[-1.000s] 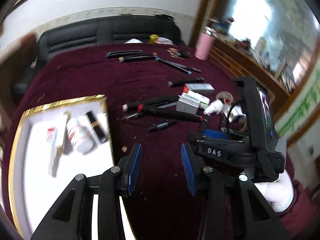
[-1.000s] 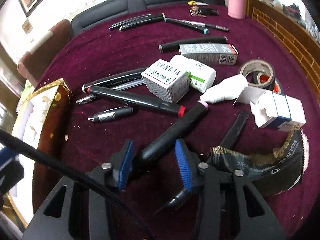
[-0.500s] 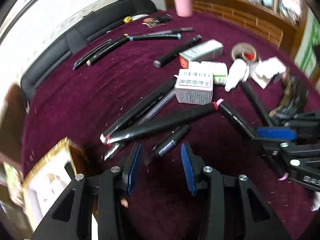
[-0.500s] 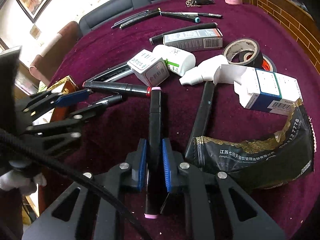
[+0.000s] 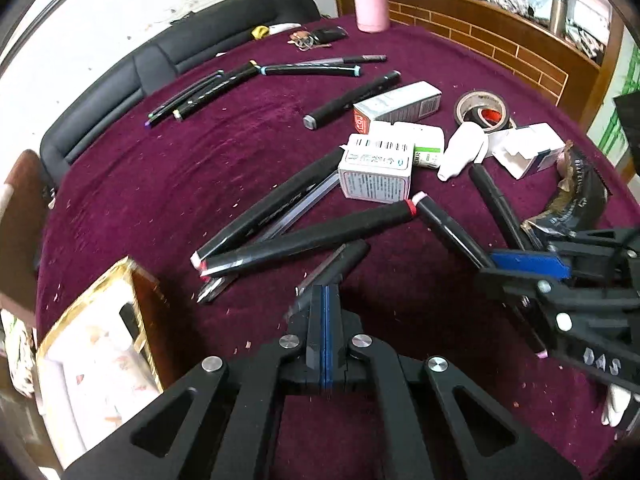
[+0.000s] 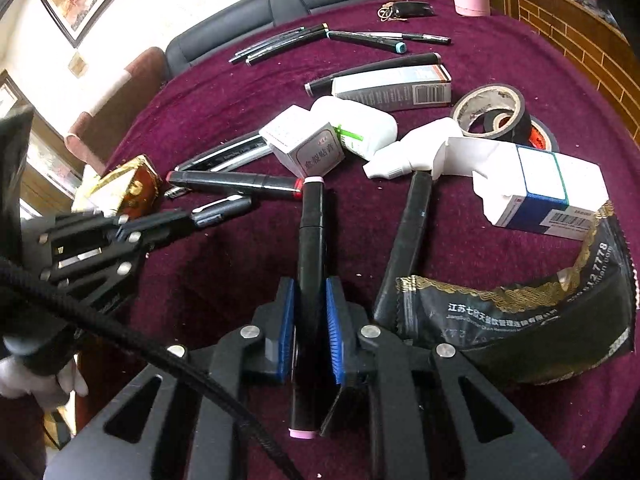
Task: Organize objects
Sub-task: 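Grasp a black marker with the right gripper, then grasp a black pen with the left gripper while the right gripper holds the marker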
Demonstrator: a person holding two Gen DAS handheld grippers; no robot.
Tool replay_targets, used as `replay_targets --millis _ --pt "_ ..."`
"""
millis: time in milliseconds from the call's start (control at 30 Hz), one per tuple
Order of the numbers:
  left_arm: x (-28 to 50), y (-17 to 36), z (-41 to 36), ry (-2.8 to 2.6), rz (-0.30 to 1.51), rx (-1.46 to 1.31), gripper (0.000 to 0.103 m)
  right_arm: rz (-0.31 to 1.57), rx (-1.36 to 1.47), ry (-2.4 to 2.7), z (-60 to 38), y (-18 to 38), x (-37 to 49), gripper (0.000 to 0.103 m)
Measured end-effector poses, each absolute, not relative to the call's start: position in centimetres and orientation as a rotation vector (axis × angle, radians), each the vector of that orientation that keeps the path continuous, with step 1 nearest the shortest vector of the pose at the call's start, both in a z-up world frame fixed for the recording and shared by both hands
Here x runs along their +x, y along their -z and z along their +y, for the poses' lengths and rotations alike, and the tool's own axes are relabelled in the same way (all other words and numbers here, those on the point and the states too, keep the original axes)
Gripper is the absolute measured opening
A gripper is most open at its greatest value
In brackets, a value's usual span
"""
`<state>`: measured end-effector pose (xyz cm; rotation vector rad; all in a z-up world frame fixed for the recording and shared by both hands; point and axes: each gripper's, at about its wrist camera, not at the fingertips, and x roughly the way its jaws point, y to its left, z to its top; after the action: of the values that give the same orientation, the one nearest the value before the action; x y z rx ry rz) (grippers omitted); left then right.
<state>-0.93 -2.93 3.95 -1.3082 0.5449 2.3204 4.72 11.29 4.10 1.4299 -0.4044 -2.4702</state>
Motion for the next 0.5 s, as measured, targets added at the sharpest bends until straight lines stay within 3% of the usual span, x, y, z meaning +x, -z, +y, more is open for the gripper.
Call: replay_targets --millis 200,500 --pt "0.6 -5.0 -4.7 -2.335 0.436 -1.305 0.0 -0.535 1.422 2.394 12.3 -4.0 4.9 0.013" --pt "-1.2 -3.5 -2.6 -2.217 0.766 -1.224 0.0 -0.57 1.426 2.357 12.3 -3.3 5.6 0.013"
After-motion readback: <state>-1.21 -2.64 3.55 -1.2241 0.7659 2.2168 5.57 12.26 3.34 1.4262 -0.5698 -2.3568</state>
